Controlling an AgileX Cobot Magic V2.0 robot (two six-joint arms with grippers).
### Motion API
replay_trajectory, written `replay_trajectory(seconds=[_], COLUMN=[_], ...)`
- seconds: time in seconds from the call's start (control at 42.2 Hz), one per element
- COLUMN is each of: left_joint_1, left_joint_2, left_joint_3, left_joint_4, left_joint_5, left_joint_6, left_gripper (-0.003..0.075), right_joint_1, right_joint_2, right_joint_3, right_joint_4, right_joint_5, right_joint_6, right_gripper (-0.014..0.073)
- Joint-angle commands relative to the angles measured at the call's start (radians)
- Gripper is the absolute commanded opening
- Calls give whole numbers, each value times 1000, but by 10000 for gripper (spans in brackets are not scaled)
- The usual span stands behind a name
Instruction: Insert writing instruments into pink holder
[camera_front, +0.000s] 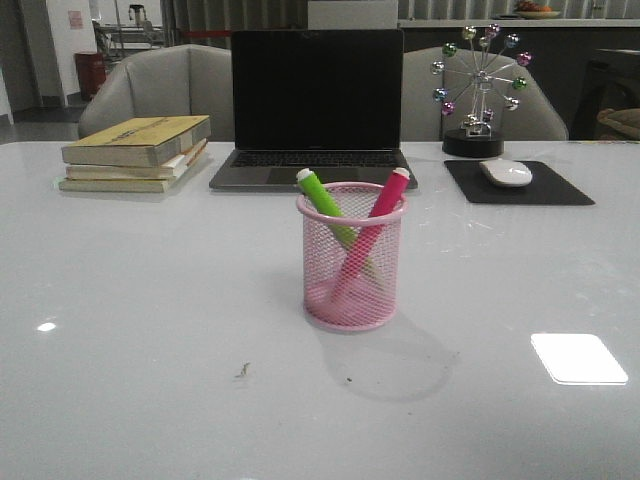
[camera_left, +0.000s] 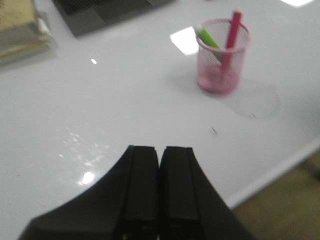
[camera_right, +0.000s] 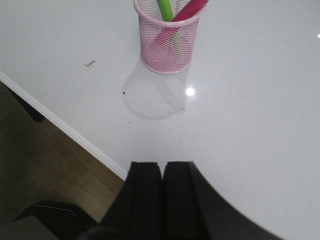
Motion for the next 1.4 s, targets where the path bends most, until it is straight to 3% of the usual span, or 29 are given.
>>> replay_trajectory(seconds=[0.0,0.142,0.45,1.375], left_joint_1=[100,245,409,445], left_joint_2=[-89,-237,-409,-407], left_joint_3=[73,261,508,506], left_joint_4=[0,-8,-15,-16], left_joint_5=[-258,-470,-696,-717], left_joint_6=[-7,-7,-7,-7], left_gripper=[91,91,91,91], right_joint_1=[-5,-5,-5,-5], right_joint_2=[-3,-3,-3,-5], right_joint_3=[-29,-29,-29,-29], right_joint_4=[5,5,5,5], right_joint_5=[-63,-63,-63,-66], right_joint_6=[-4,-4,-4,-4], right_gripper=[66,66,66,66])
